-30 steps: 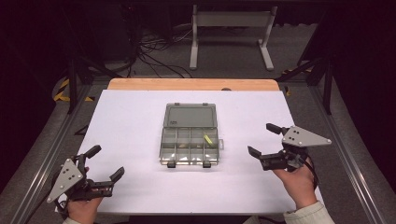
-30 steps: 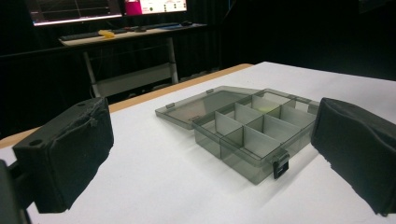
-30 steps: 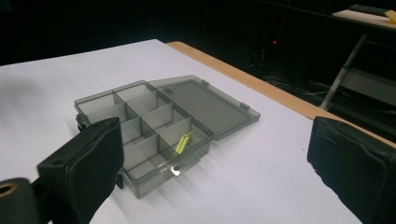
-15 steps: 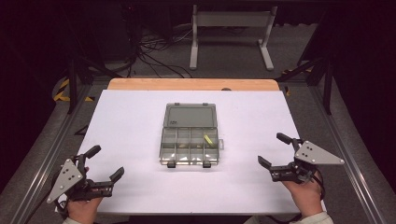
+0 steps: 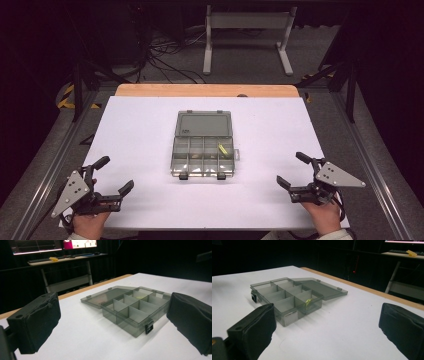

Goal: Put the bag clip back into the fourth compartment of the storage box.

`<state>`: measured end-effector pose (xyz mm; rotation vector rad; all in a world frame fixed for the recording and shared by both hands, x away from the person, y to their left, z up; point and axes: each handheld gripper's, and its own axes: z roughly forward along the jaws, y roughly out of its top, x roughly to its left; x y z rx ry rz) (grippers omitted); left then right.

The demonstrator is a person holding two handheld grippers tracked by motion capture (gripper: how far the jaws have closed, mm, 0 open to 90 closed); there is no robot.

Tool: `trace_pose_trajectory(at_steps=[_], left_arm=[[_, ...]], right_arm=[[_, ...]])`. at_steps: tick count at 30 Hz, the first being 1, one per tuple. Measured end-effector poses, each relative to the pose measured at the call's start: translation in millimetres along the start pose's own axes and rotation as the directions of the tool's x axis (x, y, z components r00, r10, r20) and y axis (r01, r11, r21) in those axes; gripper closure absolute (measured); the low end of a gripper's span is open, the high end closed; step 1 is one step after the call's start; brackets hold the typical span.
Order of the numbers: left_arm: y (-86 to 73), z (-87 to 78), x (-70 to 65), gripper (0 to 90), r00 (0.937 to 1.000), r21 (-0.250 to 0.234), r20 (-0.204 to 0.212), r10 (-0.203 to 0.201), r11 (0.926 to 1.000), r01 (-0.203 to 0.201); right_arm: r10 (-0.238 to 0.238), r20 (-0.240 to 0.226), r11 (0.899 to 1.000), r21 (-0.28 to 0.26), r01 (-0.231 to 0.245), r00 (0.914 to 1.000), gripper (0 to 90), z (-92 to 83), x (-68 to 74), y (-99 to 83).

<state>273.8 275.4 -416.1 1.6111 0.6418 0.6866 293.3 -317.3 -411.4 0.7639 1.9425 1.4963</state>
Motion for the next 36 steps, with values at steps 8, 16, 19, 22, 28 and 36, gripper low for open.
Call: trace_pose_trajectory(at_steps=[8,16,19,22,28,36], left_arm=[[-0.7,0.3,-1.3,0.0,0.9999,-0.01,0.009,0.004,0.9999,-0.004],[-5.0,0.7,-0.6,0.0,0.9998,0.002,-0.003,-0.018,0.9998,0.018],[-6.4,1.6,-1.2,0.0,0.9997,0.003,-0.006,-0.024,0.9997,0.024],[-7.2,1.9,-1.1,0.0,0.9997,0.018,-0.016,-0.017,0.9997,0.017],[-10.8,-0.2,-2.3,0.0,0.9994,0.026,-0.01,-0.033,0.9991,0.033],[-11.4,-1.7,-1.2,0.0,0.999,0.012,-0.013,-0.042,0.999,0.042]], right_arm=[[0.022,-0.005,0.999,0.03,-0.022,0.9997,1.9,-2.7,4.7,-16.9],[0.038,-0.007,0.998,0.041,-0.038,0.9992,1.5,-2.5,13.3,-24.3],[0.047,-0.004,0.997,0.063,-0.047,0.9989,1.4,0.8,12.0,-27.3],[0.052,-0.002,0.995,0.08,-0.051,0.9987,1.4,2.2,11.5,-28.4],[0.049,0.01,0.995,0.083,-0.049,0.9988,1.4,2.1,10.3,-27.7],[0.049,0.021,0.995,0.09,-0.051,0.9986,1.4,1.8,9.7,-27.1]])
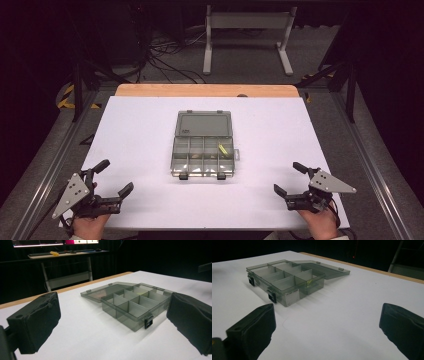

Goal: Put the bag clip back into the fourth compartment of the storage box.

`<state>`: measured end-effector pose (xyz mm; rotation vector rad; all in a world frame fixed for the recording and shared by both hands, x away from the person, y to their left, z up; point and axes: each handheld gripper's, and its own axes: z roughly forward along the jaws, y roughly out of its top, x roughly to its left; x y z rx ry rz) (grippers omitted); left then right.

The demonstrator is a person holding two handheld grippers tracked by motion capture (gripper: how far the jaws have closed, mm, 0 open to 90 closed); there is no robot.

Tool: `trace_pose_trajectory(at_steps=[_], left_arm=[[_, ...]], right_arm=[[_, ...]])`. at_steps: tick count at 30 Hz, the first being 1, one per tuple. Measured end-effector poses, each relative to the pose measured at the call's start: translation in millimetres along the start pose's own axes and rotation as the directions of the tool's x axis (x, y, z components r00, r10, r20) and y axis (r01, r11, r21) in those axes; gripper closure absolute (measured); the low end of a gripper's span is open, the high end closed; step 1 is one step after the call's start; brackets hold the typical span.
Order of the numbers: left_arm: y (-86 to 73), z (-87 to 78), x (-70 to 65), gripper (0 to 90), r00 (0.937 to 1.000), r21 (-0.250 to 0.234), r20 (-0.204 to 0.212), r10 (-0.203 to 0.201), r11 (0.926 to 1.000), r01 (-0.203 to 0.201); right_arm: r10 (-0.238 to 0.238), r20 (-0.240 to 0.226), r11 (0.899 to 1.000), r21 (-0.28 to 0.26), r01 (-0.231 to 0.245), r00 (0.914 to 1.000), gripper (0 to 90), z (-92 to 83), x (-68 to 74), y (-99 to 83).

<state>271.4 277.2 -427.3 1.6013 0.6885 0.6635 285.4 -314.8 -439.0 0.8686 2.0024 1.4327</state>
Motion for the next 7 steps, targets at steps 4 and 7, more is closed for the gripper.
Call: trace_pose_trajectory(at_steps=[4,7], left_arm=[[0.2,0.0,0.0,0.0,1.0,0.002,0.0,0.005,1.0,-0.005],[0.5,-0.3,-0.2,0.0,1.0,0.001,-0.002,0.008,1.0,-0.008]], right_arm=[[-0.003,0.001,1.0,-0.001,0.003,1.0,1.4,0.1,-0.5,0.0],[-0.003,0.001,1.0,-0.004,0.003,1.0,1.4,-0.6,0.0,0.3]])
